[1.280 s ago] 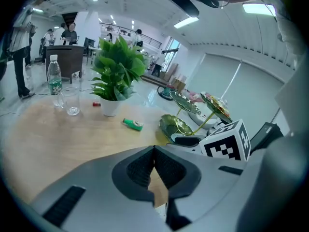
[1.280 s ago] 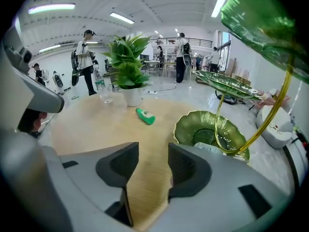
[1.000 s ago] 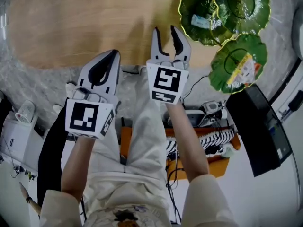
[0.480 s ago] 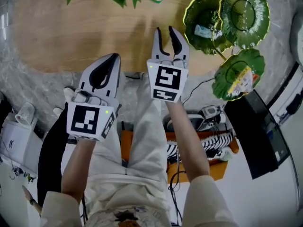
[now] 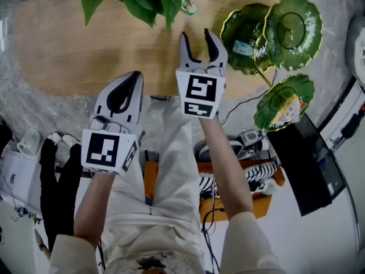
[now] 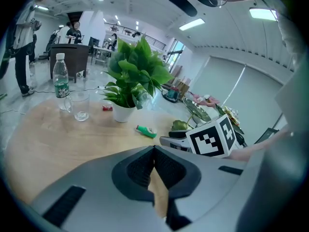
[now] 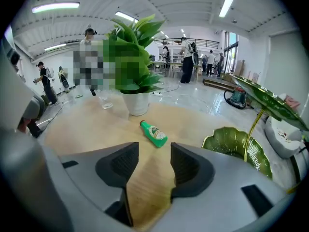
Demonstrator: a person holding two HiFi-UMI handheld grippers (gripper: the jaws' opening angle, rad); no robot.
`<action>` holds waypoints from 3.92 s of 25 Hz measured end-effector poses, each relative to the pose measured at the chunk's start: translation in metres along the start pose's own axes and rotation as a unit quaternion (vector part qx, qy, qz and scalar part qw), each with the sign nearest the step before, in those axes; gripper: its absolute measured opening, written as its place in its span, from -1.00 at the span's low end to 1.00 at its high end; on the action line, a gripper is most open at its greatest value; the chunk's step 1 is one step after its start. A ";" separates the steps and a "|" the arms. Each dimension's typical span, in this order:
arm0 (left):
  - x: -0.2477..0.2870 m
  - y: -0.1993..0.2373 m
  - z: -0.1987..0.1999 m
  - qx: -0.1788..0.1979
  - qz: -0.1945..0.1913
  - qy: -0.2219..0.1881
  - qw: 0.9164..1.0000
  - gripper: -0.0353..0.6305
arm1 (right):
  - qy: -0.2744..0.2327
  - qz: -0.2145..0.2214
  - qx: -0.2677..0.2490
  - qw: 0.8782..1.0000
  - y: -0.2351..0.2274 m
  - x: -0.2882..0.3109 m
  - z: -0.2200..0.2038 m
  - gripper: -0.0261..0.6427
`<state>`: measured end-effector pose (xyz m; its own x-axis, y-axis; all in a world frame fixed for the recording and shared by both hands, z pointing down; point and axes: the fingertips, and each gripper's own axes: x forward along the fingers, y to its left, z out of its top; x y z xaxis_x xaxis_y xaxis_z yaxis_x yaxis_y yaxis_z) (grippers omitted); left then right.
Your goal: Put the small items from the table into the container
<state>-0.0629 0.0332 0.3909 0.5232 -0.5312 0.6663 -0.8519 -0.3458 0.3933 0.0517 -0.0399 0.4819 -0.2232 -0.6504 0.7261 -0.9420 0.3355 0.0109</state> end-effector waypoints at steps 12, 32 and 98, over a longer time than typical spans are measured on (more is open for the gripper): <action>0.021 0.020 0.015 -0.013 0.006 0.006 1.000 -0.87 | 0.010 0.010 -0.036 0.999 -0.003 0.041 0.017 -0.26; 0.031 0.032 0.032 -0.027 0.012 0.005 1.000 -0.87 | 0.059 0.030 -0.110 0.992 -0.001 0.079 0.014 -0.41; -0.031 -0.115 0.096 0.088 -0.020 -0.048 0.995 -0.87 | -0.084 0.015 0.079 0.993 -0.033 -0.181 0.104 -0.46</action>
<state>0.0213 0.0148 0.2639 0.5629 -0.5838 0.5851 -0.8182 -0.4936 0.2946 0.0973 -0.0042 0.2787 -0.2779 -0.7505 0.5996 -0.9589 0.2543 -0.1261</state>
